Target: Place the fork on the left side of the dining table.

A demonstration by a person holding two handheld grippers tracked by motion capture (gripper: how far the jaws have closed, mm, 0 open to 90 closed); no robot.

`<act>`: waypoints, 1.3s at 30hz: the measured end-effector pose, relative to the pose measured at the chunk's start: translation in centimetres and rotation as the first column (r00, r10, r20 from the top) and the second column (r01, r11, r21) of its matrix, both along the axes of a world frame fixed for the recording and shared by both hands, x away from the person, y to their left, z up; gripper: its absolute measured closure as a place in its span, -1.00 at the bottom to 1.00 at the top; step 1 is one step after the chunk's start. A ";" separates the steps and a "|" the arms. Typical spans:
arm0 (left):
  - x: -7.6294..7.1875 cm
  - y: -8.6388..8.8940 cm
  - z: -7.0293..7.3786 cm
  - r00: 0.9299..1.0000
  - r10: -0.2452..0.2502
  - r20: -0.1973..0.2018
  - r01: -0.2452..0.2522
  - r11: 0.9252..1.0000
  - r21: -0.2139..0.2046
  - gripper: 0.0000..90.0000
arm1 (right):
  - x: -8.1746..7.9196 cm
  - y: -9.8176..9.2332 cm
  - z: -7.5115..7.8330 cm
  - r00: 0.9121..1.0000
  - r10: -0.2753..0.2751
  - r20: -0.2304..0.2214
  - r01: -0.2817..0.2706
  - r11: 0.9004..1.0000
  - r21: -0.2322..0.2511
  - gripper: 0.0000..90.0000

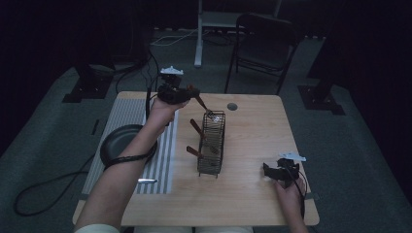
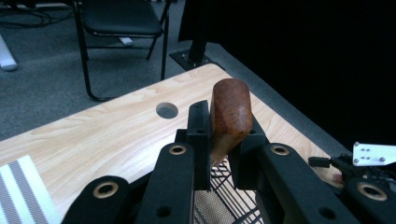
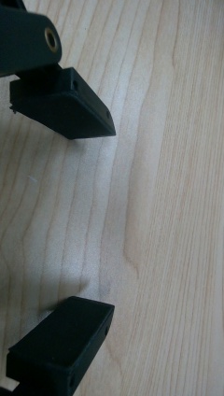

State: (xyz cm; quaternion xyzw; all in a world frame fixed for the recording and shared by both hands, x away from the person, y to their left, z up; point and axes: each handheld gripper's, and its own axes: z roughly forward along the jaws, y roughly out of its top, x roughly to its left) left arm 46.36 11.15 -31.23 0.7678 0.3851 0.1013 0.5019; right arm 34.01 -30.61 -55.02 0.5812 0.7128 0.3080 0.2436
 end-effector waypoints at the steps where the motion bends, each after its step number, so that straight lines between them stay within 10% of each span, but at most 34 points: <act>1: -0.1 0.3 0.2 1.000 0.009 0.010 -0.009 1.000 0.002 0.79 | 0.0 0.0 0.0 1.000 0.000 0.000 0.000 1.000 0.000 -0.72; 18: 0.4 6.5 0.1 0.989 0.150 0.015 -0.150 0.989 0.018 0.79 | 0.0 0.0 0.0 1.000 0.000 0.000 0.000 1.000 -0.001 -0.72; 39: 2.4 14.4 -4.2 0.937 0.343 -0.065 -0.339 0.939 0.063 0.79 | 0.0 0.0 0.0 1.000 0.000 -0.001 0.000 1.000 -0.001 -0.72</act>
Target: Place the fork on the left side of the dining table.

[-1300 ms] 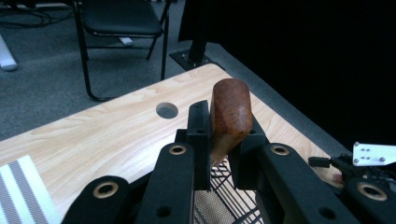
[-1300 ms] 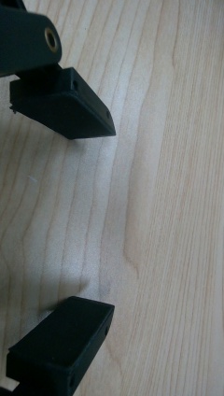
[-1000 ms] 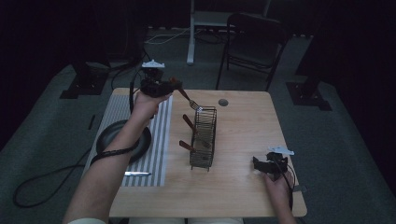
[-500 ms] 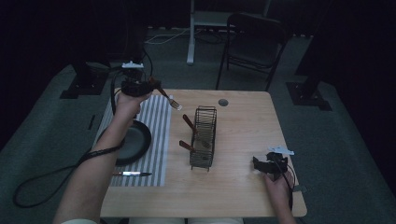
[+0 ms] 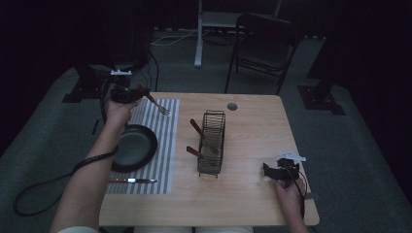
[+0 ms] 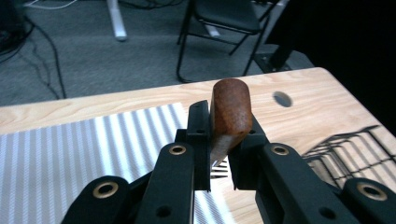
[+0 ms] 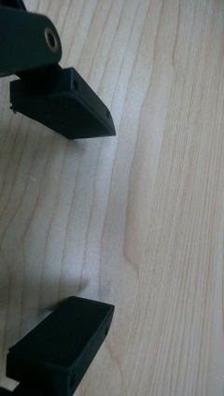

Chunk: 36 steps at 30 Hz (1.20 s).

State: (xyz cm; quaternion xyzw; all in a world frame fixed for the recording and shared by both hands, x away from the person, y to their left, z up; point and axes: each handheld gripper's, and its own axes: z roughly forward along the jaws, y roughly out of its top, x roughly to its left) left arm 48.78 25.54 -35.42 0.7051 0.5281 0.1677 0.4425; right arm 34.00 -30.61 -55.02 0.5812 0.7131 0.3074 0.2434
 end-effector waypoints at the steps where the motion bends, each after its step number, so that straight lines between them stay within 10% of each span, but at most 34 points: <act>1: 0.0 0.4 -0.2 1.000 0.011 0.000 -0.011 1.000 -0.001 0.79 | 0.0 0.0 0.0 1.000 0.000 0.000 0.000 1.000 0.000 -0.72; 21: 1.7 5.1 -5.8 0.987 0.135 -0.092 -0.139 0.990 -0.038 0.79 | 0.0 0.0 0.0 1.000 0.000 0.000 0.000 1.000 0.000 -0.72; 36: 1.8 7.7 -8.9 0.974 0.164 -0.154 -0.199 0.949 -0.246 0.79 | 0.0 0.0 0.0 1.000 0.000 0.001 0.000 1.000 0.000 -0.72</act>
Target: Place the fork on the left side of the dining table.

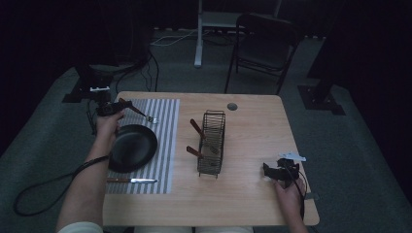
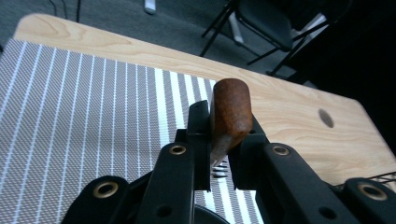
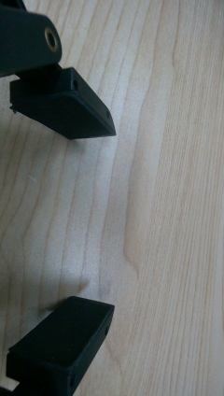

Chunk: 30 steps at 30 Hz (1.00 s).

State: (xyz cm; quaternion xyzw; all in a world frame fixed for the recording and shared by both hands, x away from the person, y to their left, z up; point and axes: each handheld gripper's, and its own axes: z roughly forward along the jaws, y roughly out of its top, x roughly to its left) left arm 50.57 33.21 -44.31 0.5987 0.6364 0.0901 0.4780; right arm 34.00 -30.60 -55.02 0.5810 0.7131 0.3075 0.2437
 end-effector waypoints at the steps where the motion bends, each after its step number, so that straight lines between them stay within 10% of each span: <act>1: -0.1 0.1 -0.2 1.000 0.009 0.001 -0.009 1.000 -0.011 0.79 | 0.0 0.0 0.0 1.000 0.000 0.000 0.000 1.000 0.000 -0.72; 16: -0.1 1.3 -3.1 0.997 0.052 -0.062 -0.060 0.990 -0.128 0.78 | 0.0 0.0 0.0 1.000 0.000 0.000 0.000 1.000 0.000 -0.72; 30: 0.4 1.9 -4.9 0.982 0.121 -0.146 -0.128 0.991 -0.039 0.37 | 0.0 0.0 0.0 1.000 0.000 0.000 0.000 1.000 0.000 -0.72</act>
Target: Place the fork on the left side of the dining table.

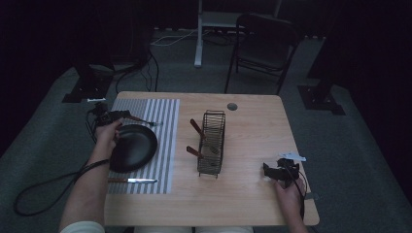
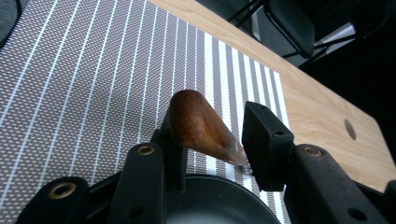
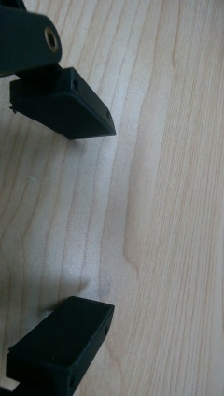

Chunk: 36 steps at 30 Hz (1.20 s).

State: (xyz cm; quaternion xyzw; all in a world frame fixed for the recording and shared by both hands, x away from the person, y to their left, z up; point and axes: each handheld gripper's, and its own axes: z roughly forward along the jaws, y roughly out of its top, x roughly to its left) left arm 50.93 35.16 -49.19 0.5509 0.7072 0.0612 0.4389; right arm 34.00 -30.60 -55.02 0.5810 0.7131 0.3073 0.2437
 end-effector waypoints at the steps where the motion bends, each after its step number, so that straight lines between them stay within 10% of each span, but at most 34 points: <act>1: 0.1 0.0 -0.1 1.000 0.007 -0.008 -0.007 1.000 -0.003 0.37 | 0.0 0.0 0.0 1.000 0.000 0.000 0.000 1.000 0.000 -0.72; 13: 0.8 0.3 -1.3 0.996 0.002 -0.088 -0.005 1.000 -0.029 0.26 | 0.0 0.0 0.0 1.000 0.000 0.000 0.000 1.000 0.000 -0.72; 23: 1.5 -0.1 -1.2 0.989 0.018 -0.149 -0.009 0.998 0.056 0.02 | 0.0 0.0 0.0 1.000 0.000 0.000 0.000 1.000 0.000 -0.72; 33: 2.3 -1.0 -1.9 0.966 0.008 -0.257 0.034 0.987 0.156 -0.43 | 0.0 0.0 0.0 1.000 0.000 0.000 0.000 1.000 0.000 -0.72; 36: 2.4 -1.6 -1.9 0.965 0.001 -0.261 0.062 0.970 0.233 -0.64 | 0.0 0.0 0.0 1.000 0.000 0.000 0.000 1.000 0.000 -0.72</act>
